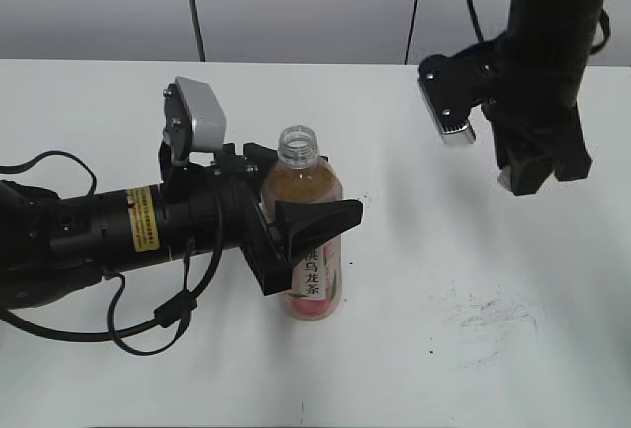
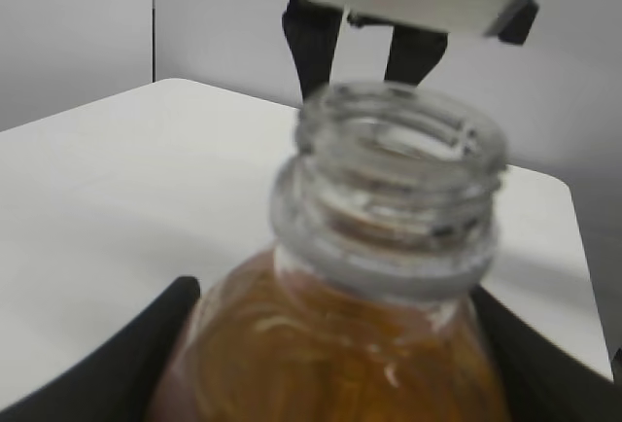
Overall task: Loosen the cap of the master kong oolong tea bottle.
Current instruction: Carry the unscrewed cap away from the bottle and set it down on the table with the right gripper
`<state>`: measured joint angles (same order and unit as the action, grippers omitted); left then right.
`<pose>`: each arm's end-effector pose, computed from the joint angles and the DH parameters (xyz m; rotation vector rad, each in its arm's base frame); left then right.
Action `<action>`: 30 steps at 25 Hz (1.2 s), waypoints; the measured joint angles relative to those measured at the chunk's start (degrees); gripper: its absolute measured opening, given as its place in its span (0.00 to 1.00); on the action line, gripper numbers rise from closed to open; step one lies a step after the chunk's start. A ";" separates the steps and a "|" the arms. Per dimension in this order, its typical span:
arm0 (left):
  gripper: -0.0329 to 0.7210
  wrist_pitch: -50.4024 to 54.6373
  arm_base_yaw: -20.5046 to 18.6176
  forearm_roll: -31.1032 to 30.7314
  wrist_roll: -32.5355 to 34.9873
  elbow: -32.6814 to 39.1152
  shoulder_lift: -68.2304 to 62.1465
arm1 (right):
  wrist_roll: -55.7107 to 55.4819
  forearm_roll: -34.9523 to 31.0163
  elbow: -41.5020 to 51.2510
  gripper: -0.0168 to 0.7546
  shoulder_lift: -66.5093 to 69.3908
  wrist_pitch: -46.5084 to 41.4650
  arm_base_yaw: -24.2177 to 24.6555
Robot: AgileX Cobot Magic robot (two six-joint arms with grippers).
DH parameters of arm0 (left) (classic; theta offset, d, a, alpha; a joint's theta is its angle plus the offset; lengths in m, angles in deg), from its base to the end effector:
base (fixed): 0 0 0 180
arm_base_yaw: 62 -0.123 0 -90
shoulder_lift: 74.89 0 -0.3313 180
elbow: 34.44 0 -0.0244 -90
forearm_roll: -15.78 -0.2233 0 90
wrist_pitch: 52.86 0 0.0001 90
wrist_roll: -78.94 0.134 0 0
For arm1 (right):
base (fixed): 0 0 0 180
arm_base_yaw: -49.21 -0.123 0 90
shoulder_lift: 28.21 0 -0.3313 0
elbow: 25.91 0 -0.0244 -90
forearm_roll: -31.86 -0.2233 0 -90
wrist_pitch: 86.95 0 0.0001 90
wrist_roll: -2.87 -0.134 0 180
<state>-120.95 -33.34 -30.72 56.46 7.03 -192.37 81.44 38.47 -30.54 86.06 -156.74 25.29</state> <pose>0.2671 -0.2487 0.2013 0.9537 1.5244 -1.0107 0.3315 0.1312 0.2397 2.4526 -1.8906 0.1564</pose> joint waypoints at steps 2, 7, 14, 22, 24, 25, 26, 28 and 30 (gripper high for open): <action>0.63 0.00 0.00 0.04 0.00 0.00 0.00 | -8.01 -0.49 0.32 0.37 2.44 0.90 2.92; 0.63 0.00 0.00 0.04 0.00 0.00 0.00 | -29.64 -4.59 0.39 0.37 9.64 1.26 8.39; 0.63 -0.12 0.00 0.04 0.00 0.00 0.00 | -51.88 -6.61 0.45 0.37 17.48 1.41 9.20; 0.63 -0.24 0.00 0.04 0.00 0.00 0.00 | -61.84 -7.08 1.36 0.45 18.11 1.07 9.20; 0.63 -0.31 0.00 0.04 0.00 0.00 0.00 | -62.40 -8.12 1.36 0.57 18.11 0.82 9.20; 0.63 -0.31 0.00 0.04 0.05 0.00 0.00 | -62.80 -8.81 1.36 0.65 18.11 0.69 9.20; 0.63 -0.36 0.00 0.04 0.05 0.00 0.00 | -63.23 -9.60 1.36 0.71 18.11 0.62 9.20; 0.63 -0.62 0.00 -0.01 0.05 0.00 -0.05 | -64.35 -10.86 1.36 0.77 18.11 0.47 9.20; 0.63 -0.62 0.00 -0.01 0.05 0.00 -0.05 | -65.22 -11.27 1.36 0.77 18.11 0.47 9.20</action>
<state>-121.57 -33.34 -30.73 56.51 7.03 -192.42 16.21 27.20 -29.18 104.17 -156.27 34.50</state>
